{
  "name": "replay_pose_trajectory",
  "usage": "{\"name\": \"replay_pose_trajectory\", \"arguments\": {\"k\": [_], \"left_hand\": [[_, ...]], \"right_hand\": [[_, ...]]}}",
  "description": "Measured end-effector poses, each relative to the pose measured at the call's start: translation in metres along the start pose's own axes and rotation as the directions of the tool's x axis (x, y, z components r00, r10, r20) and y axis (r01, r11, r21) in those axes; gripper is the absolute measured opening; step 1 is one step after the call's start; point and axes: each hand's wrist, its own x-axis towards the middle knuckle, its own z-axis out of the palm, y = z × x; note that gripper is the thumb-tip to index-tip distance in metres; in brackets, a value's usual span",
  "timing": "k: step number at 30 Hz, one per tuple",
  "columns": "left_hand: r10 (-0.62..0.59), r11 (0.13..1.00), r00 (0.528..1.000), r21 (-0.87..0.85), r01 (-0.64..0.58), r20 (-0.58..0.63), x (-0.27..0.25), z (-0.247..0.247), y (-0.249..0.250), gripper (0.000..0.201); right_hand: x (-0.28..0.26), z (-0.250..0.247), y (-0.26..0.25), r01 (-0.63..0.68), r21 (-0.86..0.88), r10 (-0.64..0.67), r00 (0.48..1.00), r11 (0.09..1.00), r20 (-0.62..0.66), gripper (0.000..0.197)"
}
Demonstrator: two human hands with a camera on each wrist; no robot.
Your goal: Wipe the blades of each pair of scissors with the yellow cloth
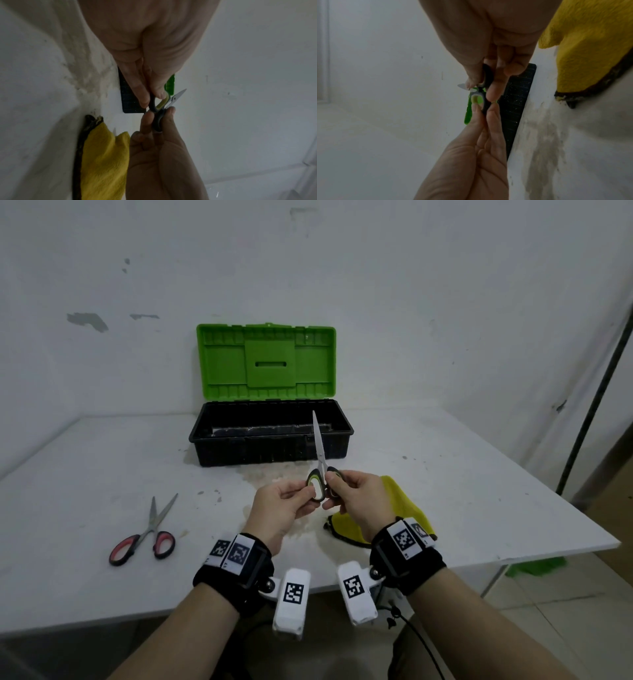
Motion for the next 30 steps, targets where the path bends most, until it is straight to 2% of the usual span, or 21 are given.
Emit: {"name": "replay_pose_trajectory", "arguments": {"k": [2,5,7,10,13,16,20,24,27,30], "left_hand": [[-0.011,1.0,0.999,-0.017,0.01,-0.032,0.0,0.0,-0.003,0.013],[0.005,1.0,0.999,-0.009,-0.006,-0.054,0.003,-0.001,0.0,0.016],[0.038,0.999,0.998,0.014,-0.038,-0.044,0.006,-0.002,0.006,0.017],[0.097,0.994,0.995,0.054,-0.096,-0.015,0.012,-0.005,0.015,0.016],[0.122,0.987,0.993,0.107,-0.121,0.003,0.018,-0.01,0.025,0.021],[0.187,0.936,0.982,0.301,-0.184,0.019,0.033,-0.021,0.036,0.025],[0.325,0.755,0.946,0.603,-0.259,0.0,0.077,-0.058,0.063,0.046],[0.416,0.552,0.908,0.806,-0.214,-0.044,0.135,-0.112,0.096,0.055],[0.389,0.45,0.918,0.886,-0.115,-0.079,0.17,-0.145,0.109,0.051],[0.266,0.503,0.956,0.864,-0.023,-0.129,0.198,-0.171,0.105,0.054]], "right_hand": [[0.002,0.003,0.001,0.029,-0.101,-0.034,0.998,0.995,-0.053,0.021],[0.006,0.009,0.002,0.125,-0.374,-0.191,0.971,0.919,-0.146,0.031],[0.008,0.016,-0.001,0.176,-0.494,-0.282,0.948,0.851,-0.148,0.029],[0.016,0.021,-0.003,0.206,-0.586,-0.334,0.935,0.784,-0.118,0.029],[0.027,0.028,-0.009,0.188,-0.668,-0.32,0.944,0.72,-0.078,0.033],[0.038,0.038,-0.02,0.166,-0.693,-0.302,0.95,0.701,-0.079,0.031],[0.058,0.046,-0.035,0.122,-0.685,-0.248,0.965,0.719,-0.088,0.042],[0.095,0.056,-0.049,0.099,-0.694,-0.221,0.971,0.714,-0.09,0.048],[0.134,0.073,-0.058,0.045,-0.732,-0.159,0.983,0.68,-0.088,0.047],[0.179,0.103,-0.063,-0.029,-0.77,-0.036,0.997,0.637,-0.067,0.038]]}}
